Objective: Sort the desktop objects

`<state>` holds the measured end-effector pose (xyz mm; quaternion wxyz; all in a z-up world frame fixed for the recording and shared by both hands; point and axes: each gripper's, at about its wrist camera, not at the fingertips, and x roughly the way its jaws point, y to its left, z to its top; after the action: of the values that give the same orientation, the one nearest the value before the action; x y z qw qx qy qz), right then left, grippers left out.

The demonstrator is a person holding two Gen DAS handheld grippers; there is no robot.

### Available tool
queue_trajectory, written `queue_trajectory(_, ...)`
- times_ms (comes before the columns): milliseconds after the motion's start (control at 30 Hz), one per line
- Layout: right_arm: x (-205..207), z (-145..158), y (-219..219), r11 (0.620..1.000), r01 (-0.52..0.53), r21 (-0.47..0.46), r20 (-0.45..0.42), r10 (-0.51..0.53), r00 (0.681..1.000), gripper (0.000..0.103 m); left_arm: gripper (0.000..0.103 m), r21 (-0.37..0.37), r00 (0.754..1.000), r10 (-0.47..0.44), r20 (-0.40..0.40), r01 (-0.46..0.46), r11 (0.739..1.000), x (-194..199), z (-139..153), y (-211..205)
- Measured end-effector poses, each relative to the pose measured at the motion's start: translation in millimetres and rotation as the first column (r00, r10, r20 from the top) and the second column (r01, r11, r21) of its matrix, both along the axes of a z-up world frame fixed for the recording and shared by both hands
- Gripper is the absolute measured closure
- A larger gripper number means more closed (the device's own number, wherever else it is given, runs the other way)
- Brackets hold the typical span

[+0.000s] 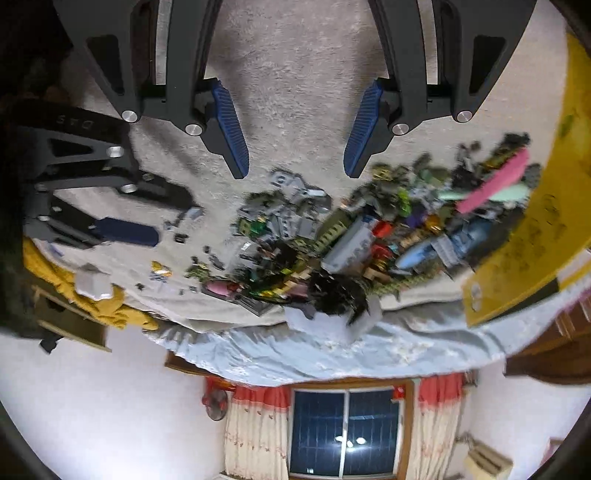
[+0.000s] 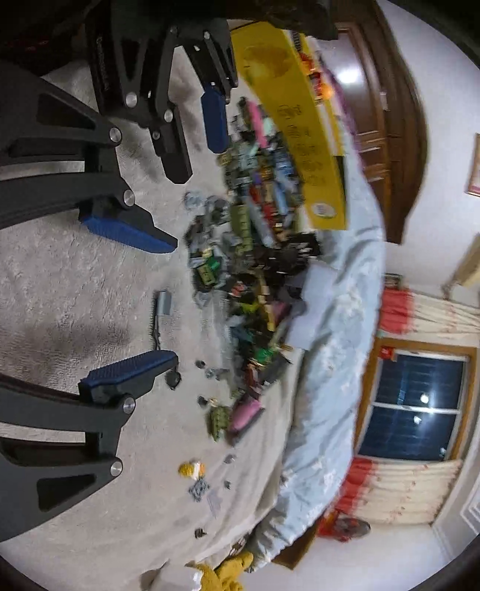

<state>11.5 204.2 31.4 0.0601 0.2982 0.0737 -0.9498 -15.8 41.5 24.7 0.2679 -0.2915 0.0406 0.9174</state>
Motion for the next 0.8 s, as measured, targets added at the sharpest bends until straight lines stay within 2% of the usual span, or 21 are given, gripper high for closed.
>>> queue_trajectory(100,-12.6,-6.8,10.0,0.996,-0.011,-0.089,0.089,0.019,0.996,0.048,0.049,-0.007,0.999,-0.038,0.016,0.038,0.999,-2.5,-0.2,2.0)
queue_trajectory(200,-24.8,-10.0,16.4,0.993,0.017,-0.113,0.131,-0.003,0.991,0.051,0.051,-0.053,0.996,-0.045,0.079,0.049,0.997,-11.0,-6.0,10.5)
queue_trajectory(300,-34.3,-10.5,15.0,0.995,0.031,-0.097,0.145,-0.017,0.989,0.057,0.055,-0.079,0.994,-0.017,0.109,0.026,0.997,-19.2,-7.7,18.7)
queue_trajectory(333,-36.4,-11.2,13.0,0.996,0.037,-0.081,0.146,-0.025,0.989,0.065,0.057,-0.072,0.994,-0.016,0.11,0.024,0.997,-20.7,-6.6,20.0)
queue_trajectory(400,-38.2,-14.5,10.1,0.997,0.045,-0.058,0.155,-0.035,0.987,0.076,0.059,-0.072,0.992,-0.014,0.122,0.023,0.997,-25.1,-6.7,21.2)
queue_trajectory(500,-36.9,-16.7,7.4,0.999,0.036,-0.04,0.146,-0.03,0.989,0.086,0.059,-0.073,0.99,-0.006,0.141,0.016,0.997,-29.9,-7.3,22.6)
queue_trajectory(633,-31.0,-16.3,10.0,0.997,0.036,-0.062,0.118,-0.028,0.993,0.086,0.064,-0.088,0.99,0.01,0.141,0.002,0.996,-32.4,-6.0,26.0)
queue_trajectory(800,-16.7,-9.0,15.6,0.994,0.027,-0.107,0.048,-0.022,0.999,0.086,0.09,-0.021,0.981,0.045,0.191,-0.042,0.999,-43.5,-8.6,11.8)
